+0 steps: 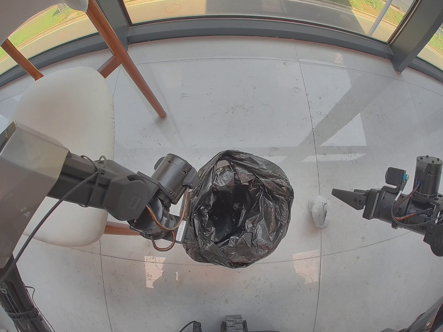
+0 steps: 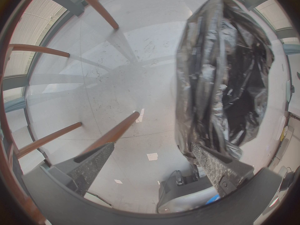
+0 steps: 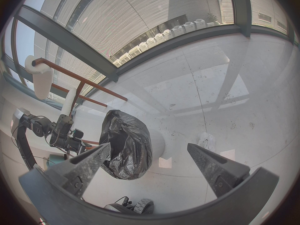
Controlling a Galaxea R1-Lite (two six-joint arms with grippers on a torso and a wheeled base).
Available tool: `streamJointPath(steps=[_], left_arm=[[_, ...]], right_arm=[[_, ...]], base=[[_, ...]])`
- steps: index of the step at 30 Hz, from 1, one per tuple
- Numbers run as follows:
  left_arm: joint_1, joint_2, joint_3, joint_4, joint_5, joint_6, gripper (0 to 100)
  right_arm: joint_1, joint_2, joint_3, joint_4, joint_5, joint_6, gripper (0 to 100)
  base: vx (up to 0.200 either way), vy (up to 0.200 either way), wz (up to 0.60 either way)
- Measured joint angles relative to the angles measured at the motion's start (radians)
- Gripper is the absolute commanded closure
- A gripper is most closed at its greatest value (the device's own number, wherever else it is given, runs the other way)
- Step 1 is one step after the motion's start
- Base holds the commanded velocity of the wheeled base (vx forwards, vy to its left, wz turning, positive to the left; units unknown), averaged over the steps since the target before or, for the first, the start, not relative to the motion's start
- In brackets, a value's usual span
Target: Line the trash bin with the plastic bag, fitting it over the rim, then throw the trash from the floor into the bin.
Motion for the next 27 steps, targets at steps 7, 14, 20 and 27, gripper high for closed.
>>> streamJointPath(steps=[7, 14, 20, 27], left_arm=[[0.074, 0.019, -0.013, -0.054, 0.023, 0.058, 0], [0.065, -0.006, -0.008, -0.053, 0.015, 0.050, 0], [-0.046, -0.093, -0.009, -0.052, -0.030, 0.013, 0], [-0.074, -0.130, -0.130, -0.058, -0.048, 0.122, 0]], right_arm=[[-0.001, 0.000, 0.002, 0.000, 0.000, 0.000, 0], [0.000, 0.000, 0.001, 0.000, 0.000, 0.000, 0], [-0.003, 0.000, 0.008, 0.000, 0.000, 0.001, 0], [-0.003, 0.000, 0.010, 0.000, 0.000, 0.002, 0]], base=[[0.000, 0.000, 0.00], [0.000, 0.000, 0.00], [0.000, 0.000, 0.00], [0.000, 0.000, 0.00]])
